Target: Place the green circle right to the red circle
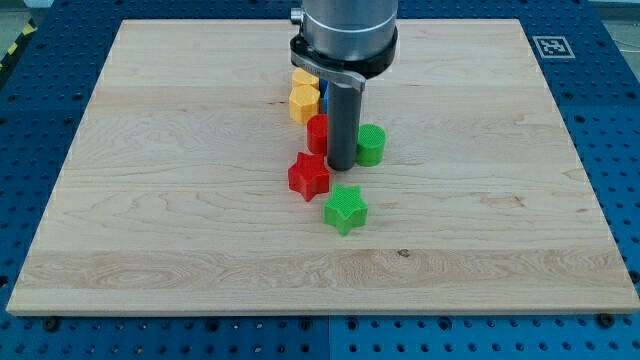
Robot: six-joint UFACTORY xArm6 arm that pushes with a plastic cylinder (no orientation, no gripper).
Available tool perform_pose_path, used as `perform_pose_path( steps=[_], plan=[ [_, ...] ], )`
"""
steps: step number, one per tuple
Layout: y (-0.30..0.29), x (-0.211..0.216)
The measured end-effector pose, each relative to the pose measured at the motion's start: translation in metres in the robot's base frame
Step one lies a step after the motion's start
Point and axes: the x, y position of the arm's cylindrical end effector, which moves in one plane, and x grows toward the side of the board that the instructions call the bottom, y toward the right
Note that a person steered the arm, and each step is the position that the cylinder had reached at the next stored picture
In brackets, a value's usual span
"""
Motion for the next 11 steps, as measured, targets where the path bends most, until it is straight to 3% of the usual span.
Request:
perform_pose_path(
  steps=[3,5,8,10,11],
  plan=[
    [-0.007,-0.027],
    [-0.002,0.006],
    [0.020,-0.016],
    [0.073,0.002],
    [0.085,-0.018]
  ],
)
